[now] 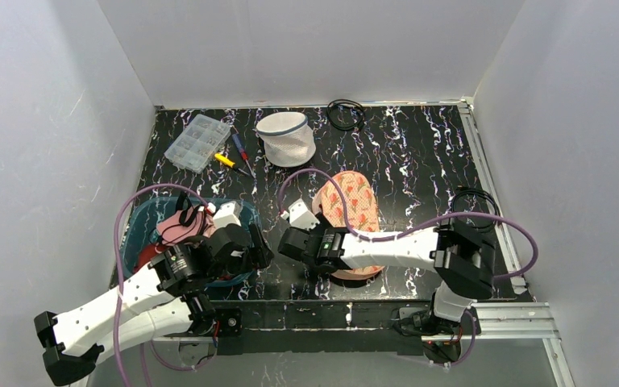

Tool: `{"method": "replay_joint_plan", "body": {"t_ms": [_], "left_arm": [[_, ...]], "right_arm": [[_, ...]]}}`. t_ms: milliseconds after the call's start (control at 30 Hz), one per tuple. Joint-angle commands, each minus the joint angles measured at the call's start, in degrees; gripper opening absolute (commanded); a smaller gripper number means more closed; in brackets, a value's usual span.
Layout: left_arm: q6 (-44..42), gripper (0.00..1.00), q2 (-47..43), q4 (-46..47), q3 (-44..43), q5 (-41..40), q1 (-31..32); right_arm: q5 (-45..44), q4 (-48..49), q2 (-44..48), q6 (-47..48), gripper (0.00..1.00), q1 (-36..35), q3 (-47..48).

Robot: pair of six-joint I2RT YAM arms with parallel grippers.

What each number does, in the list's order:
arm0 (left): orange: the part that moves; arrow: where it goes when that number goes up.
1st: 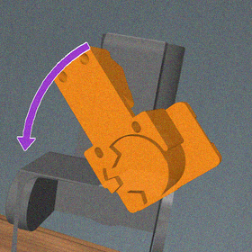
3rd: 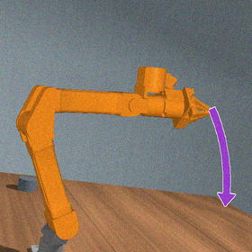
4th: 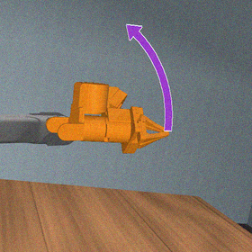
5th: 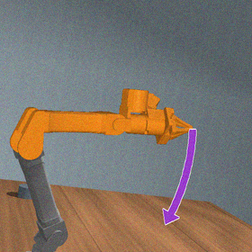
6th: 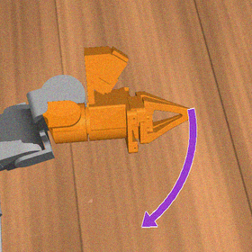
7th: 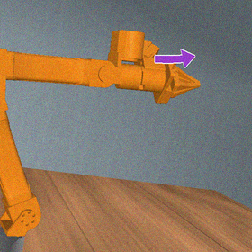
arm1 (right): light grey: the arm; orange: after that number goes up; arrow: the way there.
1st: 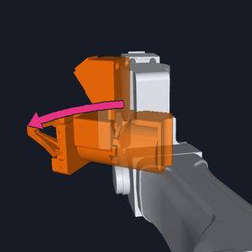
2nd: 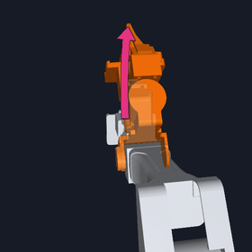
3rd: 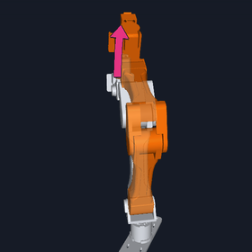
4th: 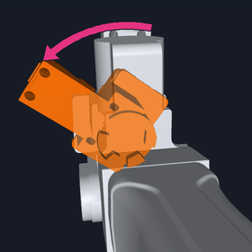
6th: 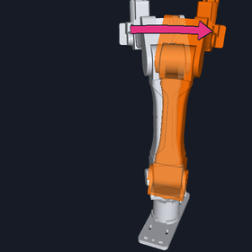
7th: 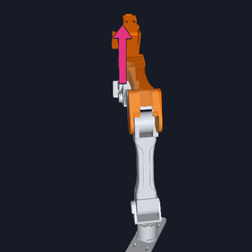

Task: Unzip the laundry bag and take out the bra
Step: Open the laundry bag at the center of the board.

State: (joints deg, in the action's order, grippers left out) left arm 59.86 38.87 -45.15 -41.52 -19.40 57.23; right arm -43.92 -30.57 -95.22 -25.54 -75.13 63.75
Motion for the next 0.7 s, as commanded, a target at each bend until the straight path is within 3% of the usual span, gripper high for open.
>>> {"method": "replay_joint_plan", "body": {"t_ms": [0,300,500,600,667], "left_arm": [[1.04,0.68,-0.91,-1.9,1.21,-1.17,0.33],[1.13,0.68,-0.88,-1.35,1.88,-0.99,0.33],[0.68,0.68,0.48,-0.8,1.34,-0.82,0.28],[0.32,0.68,1.28,-0.01,1.12,-0.57,0.3],[0.22,0.68,2.09,0.53,0.88,-0.32,0.36]], "right_arm": [[-4.06,-0.75,-1.9,0.08,0.54,-0.05,2.3],[-5.27,-0.66,6.58,-2.5,0.01,-0.41,-0.71],[-11.2,-3.4,18.4,-6.14,0.01,0.84,-4.57],[-11.72,-4.51,25.31,-6.78,0.01,5.11,-7.67],[-10.41,-5.29,29.35,-7.16,0.01,11.59,-10.72]]}}
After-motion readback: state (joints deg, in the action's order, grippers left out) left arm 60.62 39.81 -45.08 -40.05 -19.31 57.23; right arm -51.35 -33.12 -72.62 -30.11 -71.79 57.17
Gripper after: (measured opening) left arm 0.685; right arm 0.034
